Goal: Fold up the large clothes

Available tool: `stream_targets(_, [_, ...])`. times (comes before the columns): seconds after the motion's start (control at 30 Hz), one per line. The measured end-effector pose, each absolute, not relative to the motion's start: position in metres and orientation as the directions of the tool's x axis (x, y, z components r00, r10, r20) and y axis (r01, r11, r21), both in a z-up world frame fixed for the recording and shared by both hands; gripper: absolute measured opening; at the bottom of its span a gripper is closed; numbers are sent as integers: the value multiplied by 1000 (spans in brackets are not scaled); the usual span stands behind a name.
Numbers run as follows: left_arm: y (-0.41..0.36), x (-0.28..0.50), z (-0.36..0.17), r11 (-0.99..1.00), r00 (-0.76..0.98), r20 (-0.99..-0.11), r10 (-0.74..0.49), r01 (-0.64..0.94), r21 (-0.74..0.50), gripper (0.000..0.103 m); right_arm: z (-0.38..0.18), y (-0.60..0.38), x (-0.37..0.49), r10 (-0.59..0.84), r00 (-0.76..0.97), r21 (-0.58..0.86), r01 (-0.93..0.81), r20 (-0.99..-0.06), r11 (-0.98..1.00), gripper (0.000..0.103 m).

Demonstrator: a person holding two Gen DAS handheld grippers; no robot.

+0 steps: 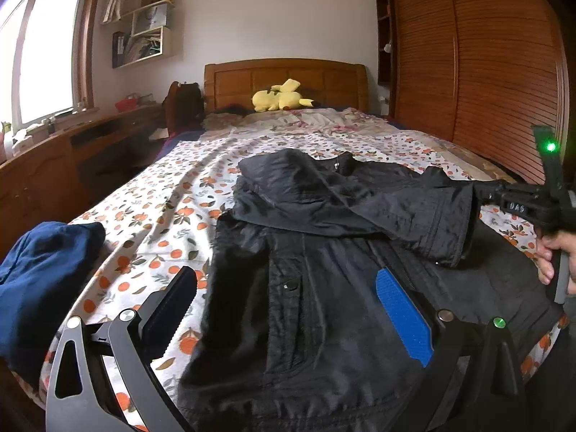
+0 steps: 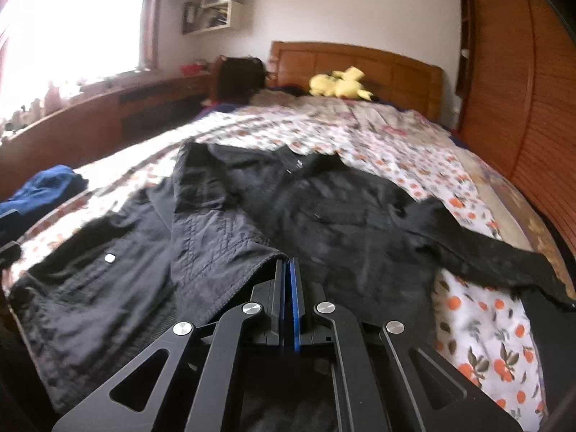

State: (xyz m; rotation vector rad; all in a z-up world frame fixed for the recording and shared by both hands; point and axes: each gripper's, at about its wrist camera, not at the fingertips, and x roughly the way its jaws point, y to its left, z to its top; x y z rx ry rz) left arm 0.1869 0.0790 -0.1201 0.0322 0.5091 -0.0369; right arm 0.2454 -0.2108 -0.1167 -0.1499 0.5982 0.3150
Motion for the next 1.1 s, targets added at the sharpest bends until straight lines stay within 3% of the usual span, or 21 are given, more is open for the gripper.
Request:
stream_targets(0.27, [58,199,-122,997,871,-488,-53,70,16,100,-136,-223,246,205,765,-81,-318,-611,945,4])
stream_targets(0.3, [54,200,-123,997,871,-488,-57,74,15,100,-135,-223,244,204,768,-83,-317,-607,945,8])
stream_targets(0.37, [47,204,-125,996,868,-493,-65,84,17,100,-131,-224,242,195,784,-92,-305,-589,948,36])
stream_targets(0.43, [41,206,-127,996,865,-496,-70,92,20,100,-126,-226,238,175,808,-105,-280,-563,954,48])
stream_targets(0.73, [22,213,-134,992,857,-510,-82,118,40,100,-124,-209,231,311,775,-45,-399,-550,916,48])
stream_targets(1.1, [20,216,-136,992,853,-515,-81,120,43,100,-151,-151,223,444,631,-10,-582,-636,813,45])
